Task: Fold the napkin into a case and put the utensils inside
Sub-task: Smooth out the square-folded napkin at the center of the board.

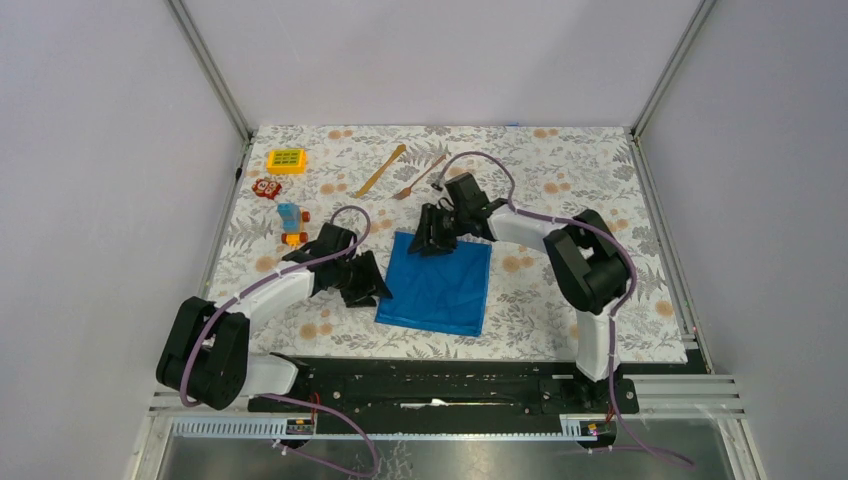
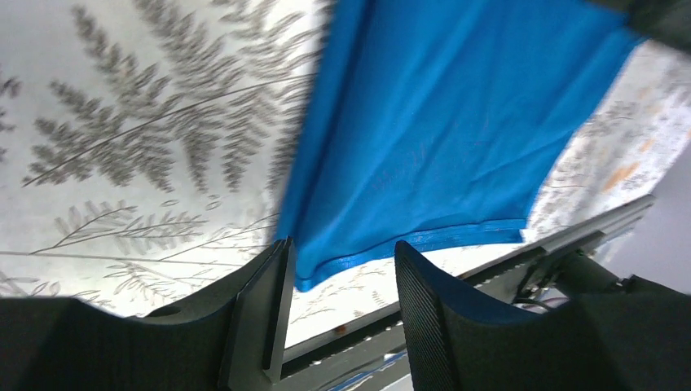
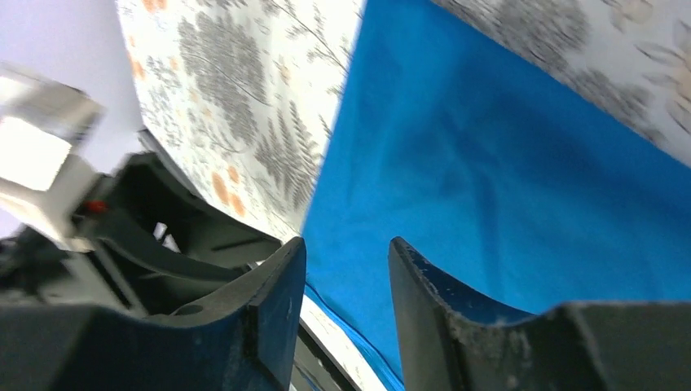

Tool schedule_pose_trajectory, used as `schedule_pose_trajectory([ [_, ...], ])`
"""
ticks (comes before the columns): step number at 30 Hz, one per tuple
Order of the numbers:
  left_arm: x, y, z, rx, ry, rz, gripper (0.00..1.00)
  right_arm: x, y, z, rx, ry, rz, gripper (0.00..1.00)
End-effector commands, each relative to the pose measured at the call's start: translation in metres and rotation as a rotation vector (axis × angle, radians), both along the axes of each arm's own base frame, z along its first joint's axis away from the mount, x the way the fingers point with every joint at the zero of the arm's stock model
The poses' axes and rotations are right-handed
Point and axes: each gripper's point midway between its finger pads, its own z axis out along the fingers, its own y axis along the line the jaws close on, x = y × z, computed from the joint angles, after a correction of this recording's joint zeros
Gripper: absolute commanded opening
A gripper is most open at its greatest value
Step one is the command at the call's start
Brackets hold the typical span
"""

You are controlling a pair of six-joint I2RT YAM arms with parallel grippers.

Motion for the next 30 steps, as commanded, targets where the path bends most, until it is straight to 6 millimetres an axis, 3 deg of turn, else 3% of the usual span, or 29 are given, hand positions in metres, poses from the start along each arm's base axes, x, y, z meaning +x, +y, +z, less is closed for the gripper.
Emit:
schedule_pose_trajectory([
  [1,-0.011,0.015,-0.026,0.064,0.039,0.013,0.52,0.016,0.047,0.022,0.157,-0.029,0.042,0.46],
  [7,-0.020,0.017,-0.041,0.059,0.060,0.043,0.42,0.026,0.069,0.012,0.225,-0.007,0.050,0.37],
  [14,-0.032,0.020,-0.060,0.060,0.102,0.060,0.29,0.035,0.078,-0.007,0.225,0.000,0.059,0.32],
  [26,-0.042,0.023,-0.070,0.068,0.126,0.072,0.19,0.064,0.070,-0.049,0.156,-0.021,0.032,0.31],
  [30,-0.044,0.022,-0.072,0.067,0.131,0.068,0.17,0.075,0.069,-0.052,0.167,-0.027,0.051,0.34],
])
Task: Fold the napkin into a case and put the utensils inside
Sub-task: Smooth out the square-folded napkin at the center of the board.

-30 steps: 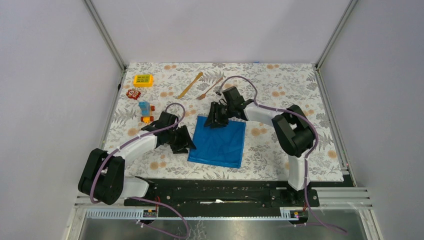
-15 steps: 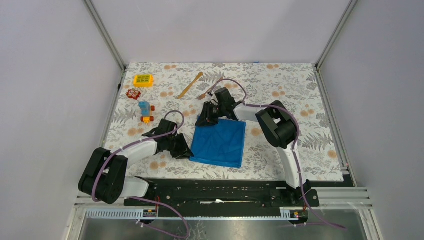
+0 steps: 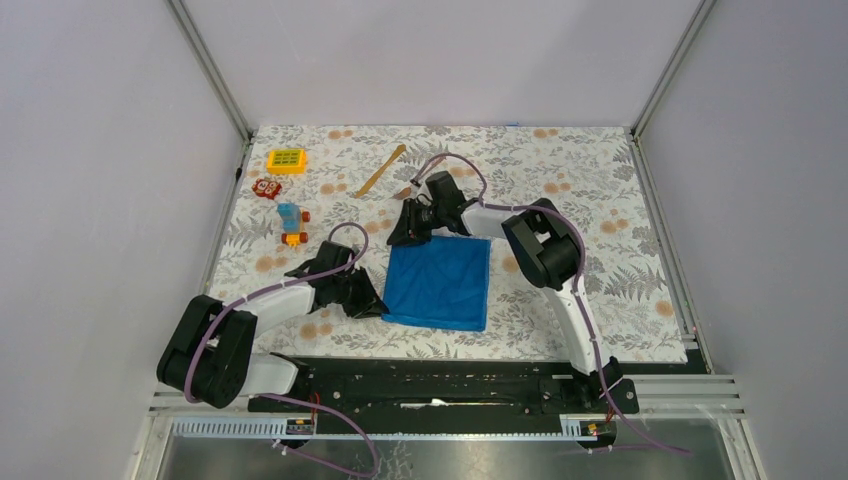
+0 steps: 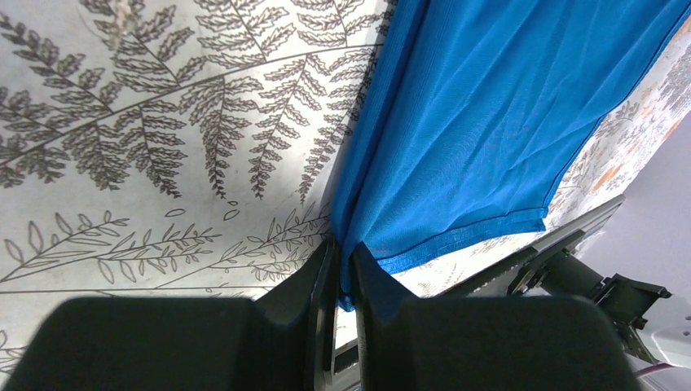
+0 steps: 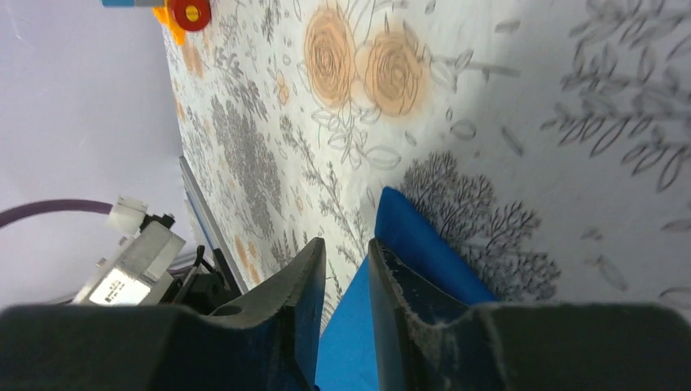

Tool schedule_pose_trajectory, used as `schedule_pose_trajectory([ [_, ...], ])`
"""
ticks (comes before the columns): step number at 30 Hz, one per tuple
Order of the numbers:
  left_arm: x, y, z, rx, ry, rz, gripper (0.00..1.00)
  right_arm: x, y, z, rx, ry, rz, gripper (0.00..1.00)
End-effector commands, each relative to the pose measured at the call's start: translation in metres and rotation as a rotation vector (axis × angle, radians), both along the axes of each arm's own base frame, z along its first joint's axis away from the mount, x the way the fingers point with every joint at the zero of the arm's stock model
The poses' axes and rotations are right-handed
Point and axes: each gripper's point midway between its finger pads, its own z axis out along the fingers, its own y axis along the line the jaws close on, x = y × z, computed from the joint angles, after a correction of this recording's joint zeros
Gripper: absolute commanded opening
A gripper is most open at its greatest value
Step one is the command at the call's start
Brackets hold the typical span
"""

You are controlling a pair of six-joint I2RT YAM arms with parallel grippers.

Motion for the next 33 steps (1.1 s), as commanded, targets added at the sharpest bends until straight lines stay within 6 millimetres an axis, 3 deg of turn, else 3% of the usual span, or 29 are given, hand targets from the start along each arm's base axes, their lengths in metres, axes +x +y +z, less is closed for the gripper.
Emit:
schedule_pose_trajectory([
  [1,-0.020,0.019,-0.031,0.118,0.070,0.007,0.17,0.023,-0.005,-0.007,0.003,-0.049,0.015,0.36],
  [7,-0.018,0.008,-0.030,0.074,0.051,-0.006,0.16,0.040,-0.012,0.017,-0.043,-0.068,0.022,0.49],
  [10,-0.019,0.004,-0.030,0.066,0.054,-0.016,0.16,0.043,-0.027,0.048,-0.128,-0.120,0.030,0.56],
  [13,-0.021,0.000,-0.028,0.052,0.056,-0.029,0.17,0.027,-0.055,0.080,-0.206,-0.177,0.030,0.64],
  [16,-0.024,-0.007,-0.020,0.023,0.046,-0.042,0.22,-0.001,-0.093,0.094,-0.274,-0.181,0.012,0.65],
  [19,-0.027,-0.018,-0.010,-0.005,0.031,-0.065,0.25,-0.029,-0.142,0.094,-0.312,-0.114,-0.054,0.64],
  [24,-0.033,-0.046,-0.007,-0.071,0.036,-0.116,0.26,-0.078,-0.217,0.078,-0.371,-0.011,-0.180,0.63],
  [28,-0.044,-0.059,-0.011,-0.065,0.053,-0.163,0.26,-0.116,-0.261,0.054,-0.426,0.097,-0.265,0.61],
  [33,-0.050,-0.045,0.007,-0.014,-0.001,-0.183,0.45,-0.146,-0.284,0.047,-0.397,0.150,-0.344,0.63],
])
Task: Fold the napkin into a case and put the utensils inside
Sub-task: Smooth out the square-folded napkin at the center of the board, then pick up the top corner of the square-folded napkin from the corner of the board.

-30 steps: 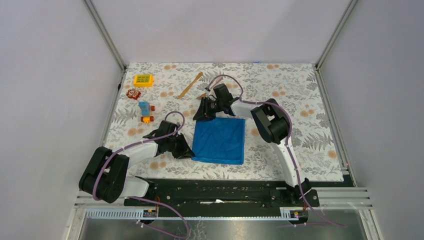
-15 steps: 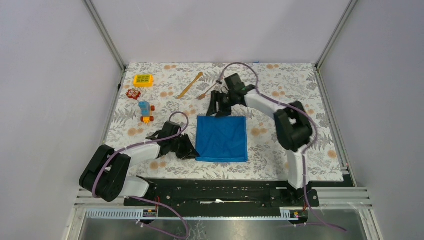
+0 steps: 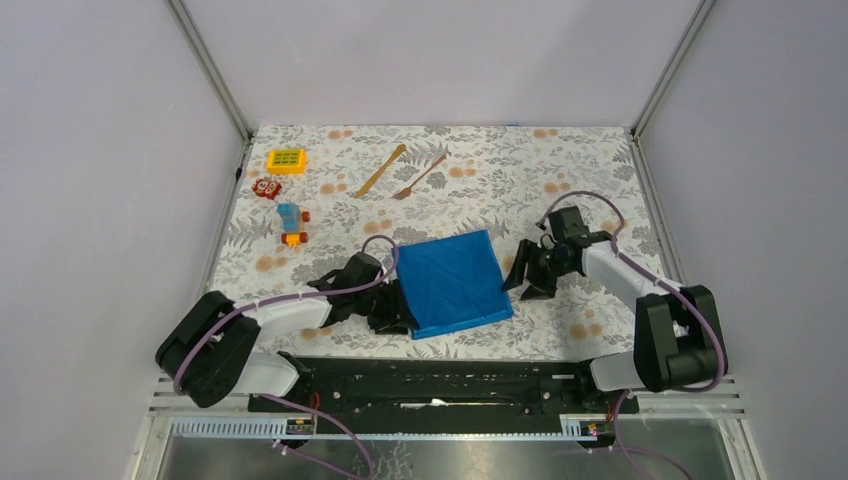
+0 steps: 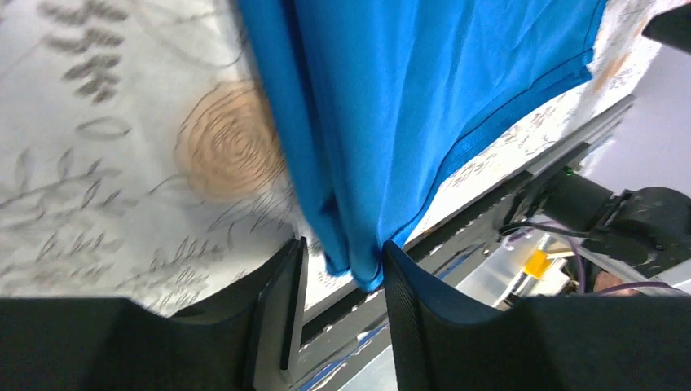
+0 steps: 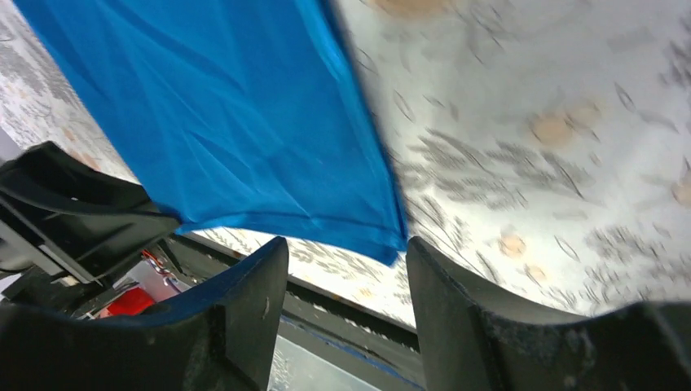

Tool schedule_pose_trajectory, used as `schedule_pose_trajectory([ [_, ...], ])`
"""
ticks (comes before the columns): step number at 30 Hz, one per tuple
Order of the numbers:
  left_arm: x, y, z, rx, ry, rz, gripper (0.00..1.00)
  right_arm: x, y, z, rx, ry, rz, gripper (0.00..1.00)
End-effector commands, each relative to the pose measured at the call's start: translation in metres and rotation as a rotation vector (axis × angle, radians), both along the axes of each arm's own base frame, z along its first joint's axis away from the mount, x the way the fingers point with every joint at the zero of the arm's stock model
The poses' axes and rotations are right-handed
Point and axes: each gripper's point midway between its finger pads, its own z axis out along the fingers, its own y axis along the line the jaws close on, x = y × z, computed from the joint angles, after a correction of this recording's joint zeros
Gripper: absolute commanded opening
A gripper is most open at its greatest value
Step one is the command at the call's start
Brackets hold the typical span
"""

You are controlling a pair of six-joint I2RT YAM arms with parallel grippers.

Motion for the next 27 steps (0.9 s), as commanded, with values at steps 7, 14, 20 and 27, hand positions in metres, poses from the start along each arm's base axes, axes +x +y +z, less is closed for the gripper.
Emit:
schedule_pose_trajectory([
  [7,-0.002,0.022,0.038,0.117,-0.080,-0.027,0.47,-0.025,0.004,0.006,0.132,-0.001,-0.031,0.65],
  [14,0.025,-0.018,0.056,-0.027,-0.096,-0.025,0.37,-0.028,0.019,0.006,0.233,0.021,0.009,0.58],
  [20,0.025,-0.028,0.039,-0.018,-0.074,-0.037,0.34,-0.033,0.018,-0.008,0.226,0.047,0.010,0.58],
  [27,0.011,-0.018,0.012,0.031,-0.031,-0.039,0.33,-0.043,0.013,-0.024,0.197,0.071,-0.004,0.58],
])
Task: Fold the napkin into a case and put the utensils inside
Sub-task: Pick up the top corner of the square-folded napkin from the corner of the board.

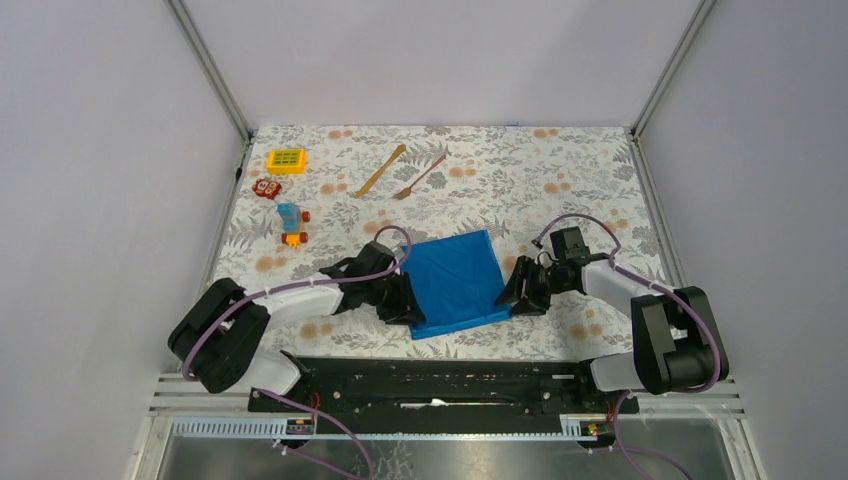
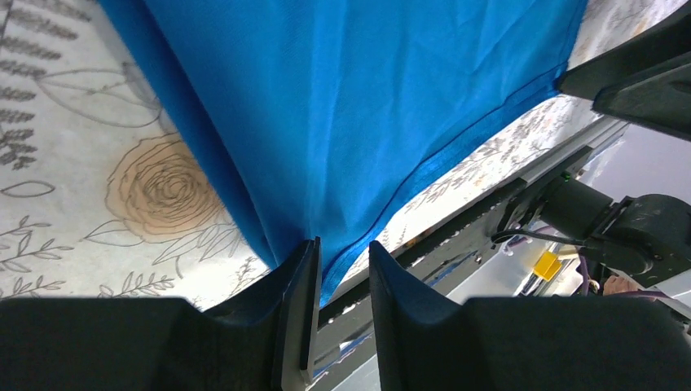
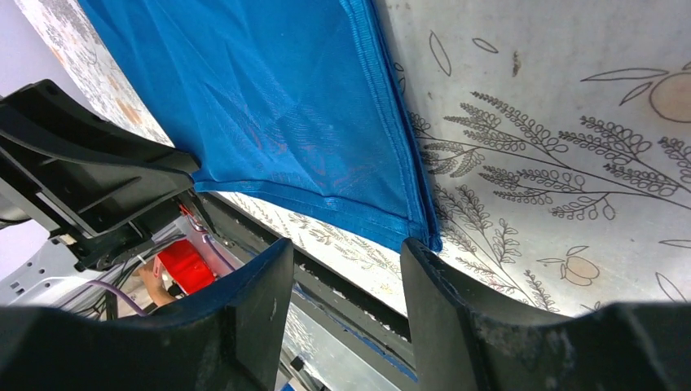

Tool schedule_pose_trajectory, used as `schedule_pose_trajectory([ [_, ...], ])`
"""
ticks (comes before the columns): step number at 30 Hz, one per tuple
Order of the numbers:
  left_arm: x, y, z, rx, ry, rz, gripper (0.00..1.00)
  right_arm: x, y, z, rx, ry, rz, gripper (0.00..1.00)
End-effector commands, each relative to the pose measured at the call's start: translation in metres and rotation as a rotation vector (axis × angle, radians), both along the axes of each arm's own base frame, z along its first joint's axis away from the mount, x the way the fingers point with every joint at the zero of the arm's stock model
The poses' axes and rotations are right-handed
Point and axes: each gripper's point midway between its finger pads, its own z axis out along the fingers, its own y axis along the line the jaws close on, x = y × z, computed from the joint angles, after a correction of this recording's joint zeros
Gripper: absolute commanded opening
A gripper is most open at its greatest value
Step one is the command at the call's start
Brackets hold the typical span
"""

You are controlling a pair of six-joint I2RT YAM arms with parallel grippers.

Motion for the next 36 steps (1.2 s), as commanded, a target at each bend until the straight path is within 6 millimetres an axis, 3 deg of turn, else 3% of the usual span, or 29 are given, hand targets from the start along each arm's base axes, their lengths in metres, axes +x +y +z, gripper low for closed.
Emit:
schedule_pose_trajectory([
  [1,-0.004,0.001,-0.008,-0.011,-0.003,0.002,0.33,-0.003,0.000,-0.006,0.001,0.001,0.000,0.57],
  [13,-0.016,0.008,-0.022,0.007,0.021,0.006,0.32,-0.011,-0.005,-0.008,-0.022,0.006,-0.023,0.58],
  [36,-0.018,0.011,-0.028,0.018,0.027,0.004,0.31,-0.010,-0.011,-0.009,-0.063,-0.001,-0.057,0.62],
])
